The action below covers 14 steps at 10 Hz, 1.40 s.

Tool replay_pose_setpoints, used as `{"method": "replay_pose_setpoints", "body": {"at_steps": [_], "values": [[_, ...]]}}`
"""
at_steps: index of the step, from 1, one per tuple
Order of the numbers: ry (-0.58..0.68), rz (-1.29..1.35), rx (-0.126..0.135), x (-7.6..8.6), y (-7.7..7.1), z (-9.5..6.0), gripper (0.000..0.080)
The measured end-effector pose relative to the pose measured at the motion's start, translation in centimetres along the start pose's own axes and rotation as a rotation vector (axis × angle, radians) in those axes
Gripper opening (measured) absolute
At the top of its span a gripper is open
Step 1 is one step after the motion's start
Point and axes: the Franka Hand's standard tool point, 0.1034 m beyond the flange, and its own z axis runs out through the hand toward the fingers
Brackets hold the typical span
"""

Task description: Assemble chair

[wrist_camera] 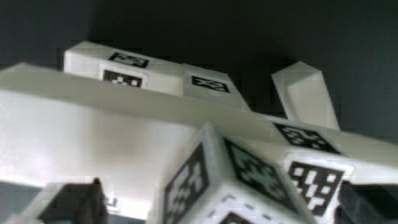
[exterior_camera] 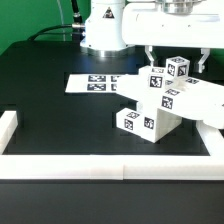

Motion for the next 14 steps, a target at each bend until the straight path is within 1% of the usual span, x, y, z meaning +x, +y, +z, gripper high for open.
{"method": "replay_pose_setpoints", "body": {"at_steps": [1,2,7,8,9,11,14], "values": [[0.008,-0.132,-0.026,-0.04,-0.09,-0.02,0.0649],[0.009,-0.235,-0.036,-0.02,-0.06,-0.02,0.0649],[0.005,-0.497,-0.039,0.02,-0.03,-0.03,0.0649],[0.005,-0.497,-0.039,0.02,-0.03,-0.03,0.0606],[0.006,-0.497,-0.039,0.03,-0.03,-0.03,0.0606],[0.005,-0.496,-0.039,0.01,-0.01,-0.01,0.0275],[0.006,-0.479,-0.038,0.00,0.00,-0.01,0.0279]]}}
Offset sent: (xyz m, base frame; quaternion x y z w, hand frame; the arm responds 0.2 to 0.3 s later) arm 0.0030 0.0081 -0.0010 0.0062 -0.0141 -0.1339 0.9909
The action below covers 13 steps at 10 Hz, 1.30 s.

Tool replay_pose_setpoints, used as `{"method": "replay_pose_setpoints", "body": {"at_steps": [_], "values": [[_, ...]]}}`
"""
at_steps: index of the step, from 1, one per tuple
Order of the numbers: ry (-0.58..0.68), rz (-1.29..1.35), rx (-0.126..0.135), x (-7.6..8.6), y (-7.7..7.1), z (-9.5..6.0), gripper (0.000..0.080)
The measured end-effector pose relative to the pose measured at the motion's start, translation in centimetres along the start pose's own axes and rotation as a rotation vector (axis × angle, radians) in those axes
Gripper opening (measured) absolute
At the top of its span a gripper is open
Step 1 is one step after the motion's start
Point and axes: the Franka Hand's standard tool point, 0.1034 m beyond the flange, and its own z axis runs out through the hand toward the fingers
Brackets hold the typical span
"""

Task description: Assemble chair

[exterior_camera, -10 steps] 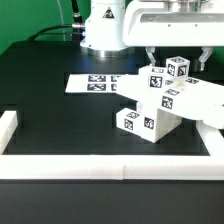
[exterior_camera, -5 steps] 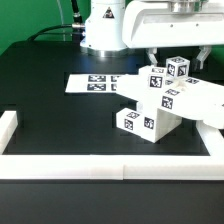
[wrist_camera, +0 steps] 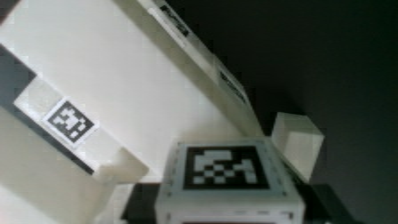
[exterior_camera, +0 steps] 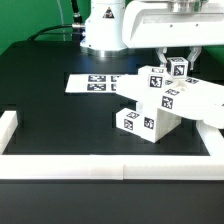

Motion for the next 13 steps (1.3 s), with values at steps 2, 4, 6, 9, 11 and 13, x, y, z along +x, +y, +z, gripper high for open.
{"method": "replay_pose_setpoints", "body": {"at_steps": [2,4,6,9,11,13], "values": [[0.000,0.155,0.001,-0.01,-0.04,0.00,0.0279],[0.000,0.306,0.002,-0.01,-0.07,0.01,0.0279],[-0.001,0.418,0.003,-0.01,-0.10,0.01,0.0281],[-0.003,0.573,0.009,-0.02,-0.17,0.03,0.0281],[-0.004,0.685,0.011,-0.03,-0.23,0.03,0.0281],[-0.008,0.810,0.019,-0.05,-0.37,0.06,0.0281]]}}
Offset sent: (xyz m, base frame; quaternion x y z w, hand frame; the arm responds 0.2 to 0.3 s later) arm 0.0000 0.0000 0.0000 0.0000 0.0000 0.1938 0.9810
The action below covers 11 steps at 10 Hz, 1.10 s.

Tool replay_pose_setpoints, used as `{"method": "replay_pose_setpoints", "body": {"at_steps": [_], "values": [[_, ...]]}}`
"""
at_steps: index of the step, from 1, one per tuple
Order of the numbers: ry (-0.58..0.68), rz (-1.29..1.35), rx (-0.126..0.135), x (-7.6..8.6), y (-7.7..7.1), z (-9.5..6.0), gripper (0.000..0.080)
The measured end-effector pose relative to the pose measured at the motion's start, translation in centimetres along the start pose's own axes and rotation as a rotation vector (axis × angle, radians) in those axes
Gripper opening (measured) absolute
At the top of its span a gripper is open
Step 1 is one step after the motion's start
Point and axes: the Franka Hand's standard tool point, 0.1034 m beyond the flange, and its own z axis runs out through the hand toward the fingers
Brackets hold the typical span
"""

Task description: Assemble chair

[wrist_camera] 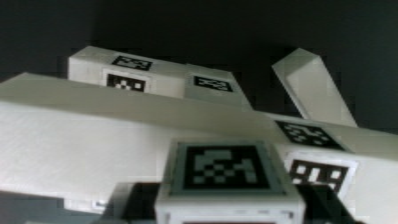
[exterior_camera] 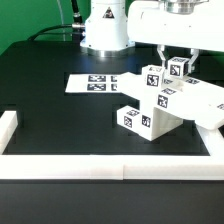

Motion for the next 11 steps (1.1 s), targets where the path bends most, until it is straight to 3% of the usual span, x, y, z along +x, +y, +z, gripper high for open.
{"method": "replay_pose_setpoints", "body": {"at_steps": [7,9,10,11], "values": [[-0.034,0.485,0.024,-0.60,-0.49,0.08,0.0281],[-0.034,0.468,0.024,-0.63,-0.49,0.10,0.0289],[-0.038,0.416,0.019,-0.70,-0.47,0.11,0.0477],[-0.040,0.406,0.018,-0.71,-0.55,0.06,0.0609]]}}
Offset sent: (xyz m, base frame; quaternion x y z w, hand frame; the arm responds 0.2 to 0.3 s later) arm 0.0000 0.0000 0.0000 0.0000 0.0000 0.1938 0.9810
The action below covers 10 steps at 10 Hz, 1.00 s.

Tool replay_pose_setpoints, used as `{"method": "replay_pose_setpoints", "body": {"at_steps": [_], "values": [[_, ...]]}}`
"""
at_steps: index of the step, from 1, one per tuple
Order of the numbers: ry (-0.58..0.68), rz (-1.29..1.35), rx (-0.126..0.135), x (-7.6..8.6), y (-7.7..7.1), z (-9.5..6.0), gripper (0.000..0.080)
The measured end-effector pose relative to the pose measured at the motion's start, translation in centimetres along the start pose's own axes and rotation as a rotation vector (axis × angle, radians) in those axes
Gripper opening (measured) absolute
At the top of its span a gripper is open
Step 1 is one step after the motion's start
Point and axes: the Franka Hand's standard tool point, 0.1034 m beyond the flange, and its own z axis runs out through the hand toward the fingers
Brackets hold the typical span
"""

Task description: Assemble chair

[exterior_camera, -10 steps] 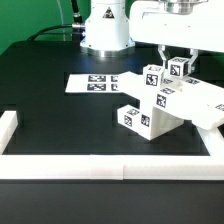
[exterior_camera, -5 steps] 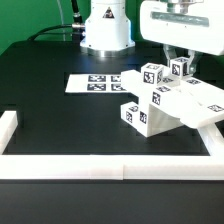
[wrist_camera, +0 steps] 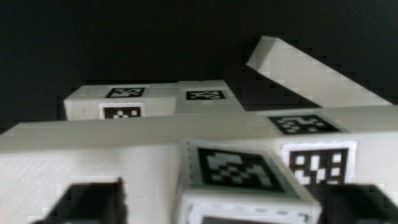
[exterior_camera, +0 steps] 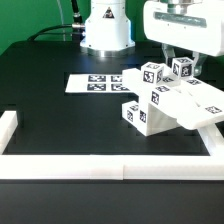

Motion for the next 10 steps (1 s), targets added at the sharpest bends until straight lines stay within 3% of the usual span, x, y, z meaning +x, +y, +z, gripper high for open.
{"method": "replay_pose_setpoints", "body": {"at_steps": [5,7,10], "values": [[-0.003,-0.394,-0.014,-0.03,-0.07,-0.08,0.0649],[0.008,-0.607,-0.045,-0.04,-0.12,-0.24,0.0649],[0.004,-0.843,-0.052,0.15,-0.21,-0.37,0.0649]]}}
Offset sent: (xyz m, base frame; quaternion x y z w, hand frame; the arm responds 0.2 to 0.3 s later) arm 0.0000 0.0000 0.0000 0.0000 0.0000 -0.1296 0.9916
